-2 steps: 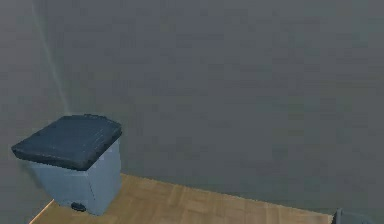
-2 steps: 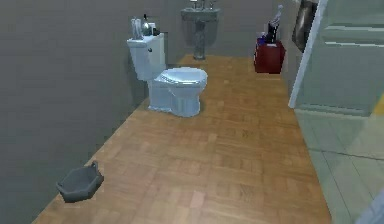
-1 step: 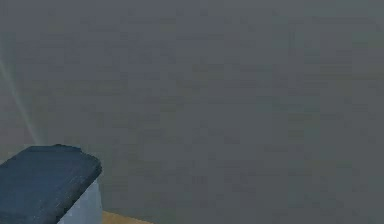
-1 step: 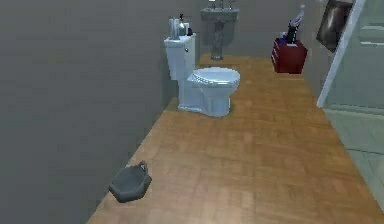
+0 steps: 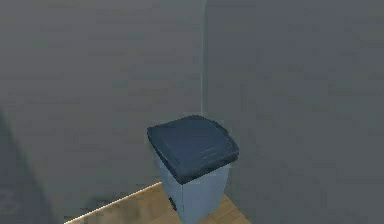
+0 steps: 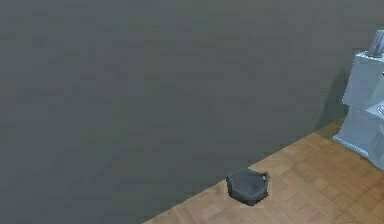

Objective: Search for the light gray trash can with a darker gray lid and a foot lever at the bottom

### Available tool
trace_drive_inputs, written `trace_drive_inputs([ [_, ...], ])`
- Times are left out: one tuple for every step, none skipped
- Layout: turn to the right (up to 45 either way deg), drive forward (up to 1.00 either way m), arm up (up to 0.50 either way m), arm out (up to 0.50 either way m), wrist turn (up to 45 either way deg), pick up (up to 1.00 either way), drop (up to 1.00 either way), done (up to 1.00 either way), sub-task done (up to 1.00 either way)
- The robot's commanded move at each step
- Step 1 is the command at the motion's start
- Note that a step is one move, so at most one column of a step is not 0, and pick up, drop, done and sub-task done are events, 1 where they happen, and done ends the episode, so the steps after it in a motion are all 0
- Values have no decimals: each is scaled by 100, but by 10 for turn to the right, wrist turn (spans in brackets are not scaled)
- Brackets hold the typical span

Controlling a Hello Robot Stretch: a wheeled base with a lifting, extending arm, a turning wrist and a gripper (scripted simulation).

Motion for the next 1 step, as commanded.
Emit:
trace_drive_inputs([
  [0,0,0,0,0,0,0,100,0],
])
